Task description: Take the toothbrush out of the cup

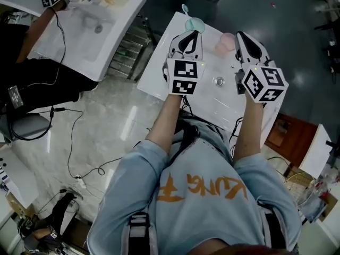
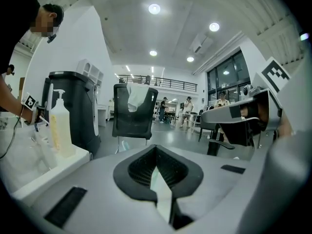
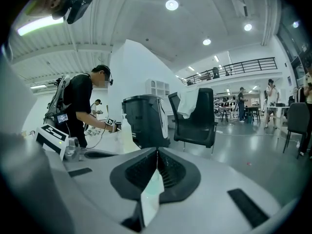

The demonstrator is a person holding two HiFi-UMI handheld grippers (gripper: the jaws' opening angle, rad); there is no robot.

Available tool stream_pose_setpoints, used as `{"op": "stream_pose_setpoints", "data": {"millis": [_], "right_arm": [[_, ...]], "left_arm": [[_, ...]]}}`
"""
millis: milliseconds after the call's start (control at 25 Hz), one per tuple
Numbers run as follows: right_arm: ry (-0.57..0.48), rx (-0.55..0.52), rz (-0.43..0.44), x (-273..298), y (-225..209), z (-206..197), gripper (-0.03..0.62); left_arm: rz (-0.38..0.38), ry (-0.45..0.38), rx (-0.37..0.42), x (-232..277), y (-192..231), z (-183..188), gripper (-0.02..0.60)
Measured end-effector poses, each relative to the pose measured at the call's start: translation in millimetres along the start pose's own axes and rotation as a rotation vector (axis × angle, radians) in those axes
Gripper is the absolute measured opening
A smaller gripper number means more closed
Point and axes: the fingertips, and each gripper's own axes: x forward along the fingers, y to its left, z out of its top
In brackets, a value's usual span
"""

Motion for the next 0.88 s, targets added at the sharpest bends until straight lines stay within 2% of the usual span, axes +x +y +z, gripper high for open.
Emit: {"op": "stream_pose_setpoints", "data": {"millis": [480,880], "right_arm": [[0.105,-0.063,0.041,96.6,56.7,-7.6,0.032],[0.237,-0.147,0.084,150.5,71.3,-30.9,0.032]], "left_arm": [[0.006,0.028,-0.073,11.5,86.7,-21.6,0.020],[0.029,0.046,-0.151,24.0,121.6,-38.7,0.020]]}}
